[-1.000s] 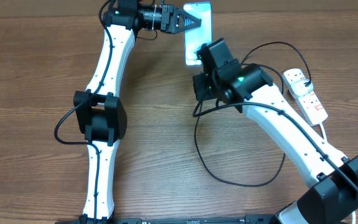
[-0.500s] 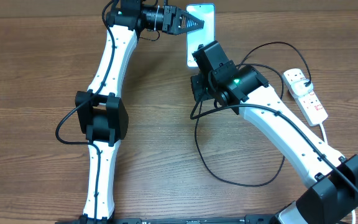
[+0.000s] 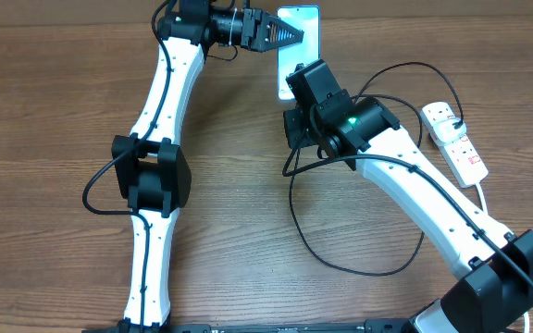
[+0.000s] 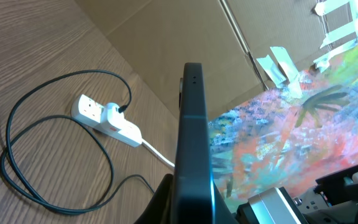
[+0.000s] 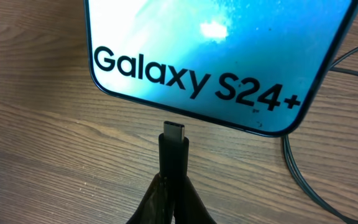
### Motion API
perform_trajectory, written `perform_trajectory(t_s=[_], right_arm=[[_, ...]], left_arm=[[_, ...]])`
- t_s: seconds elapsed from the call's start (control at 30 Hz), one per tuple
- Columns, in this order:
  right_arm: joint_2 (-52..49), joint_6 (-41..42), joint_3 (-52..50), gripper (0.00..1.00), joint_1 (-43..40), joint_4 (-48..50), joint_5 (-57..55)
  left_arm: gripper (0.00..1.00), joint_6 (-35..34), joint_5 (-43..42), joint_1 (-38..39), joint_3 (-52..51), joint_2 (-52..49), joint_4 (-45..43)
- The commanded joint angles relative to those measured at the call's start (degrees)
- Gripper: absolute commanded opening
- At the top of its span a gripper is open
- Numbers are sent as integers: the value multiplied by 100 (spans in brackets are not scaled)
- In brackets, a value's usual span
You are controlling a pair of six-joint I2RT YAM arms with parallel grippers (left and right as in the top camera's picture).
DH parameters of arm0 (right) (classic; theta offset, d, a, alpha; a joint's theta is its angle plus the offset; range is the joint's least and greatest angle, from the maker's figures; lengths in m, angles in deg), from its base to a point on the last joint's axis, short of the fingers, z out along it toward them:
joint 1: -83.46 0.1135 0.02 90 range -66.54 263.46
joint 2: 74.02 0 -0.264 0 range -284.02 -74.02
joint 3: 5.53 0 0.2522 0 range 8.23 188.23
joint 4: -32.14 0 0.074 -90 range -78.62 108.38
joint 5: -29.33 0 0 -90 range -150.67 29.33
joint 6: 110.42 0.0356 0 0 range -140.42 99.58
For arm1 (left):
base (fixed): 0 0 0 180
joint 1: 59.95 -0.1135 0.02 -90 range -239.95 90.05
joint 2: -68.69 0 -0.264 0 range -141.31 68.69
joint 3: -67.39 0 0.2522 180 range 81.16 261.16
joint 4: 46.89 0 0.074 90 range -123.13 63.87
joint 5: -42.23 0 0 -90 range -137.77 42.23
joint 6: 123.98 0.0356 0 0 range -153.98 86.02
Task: Plug charger to phone and switch on socket
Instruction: 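Push the connector up into the phone's bottom port with the right gripper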
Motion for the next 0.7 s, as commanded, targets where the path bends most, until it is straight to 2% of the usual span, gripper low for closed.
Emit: perform_trajectory(t_s=[0.0,0.67], right_arm=[[-22,37,157,4,0,57,-103],[-22,37,157,4,-20,70,-146]], left_arm=[[4,-52,-306,11,48,-17,-39],[4,-52,-396,-4,48,-17,-42]])
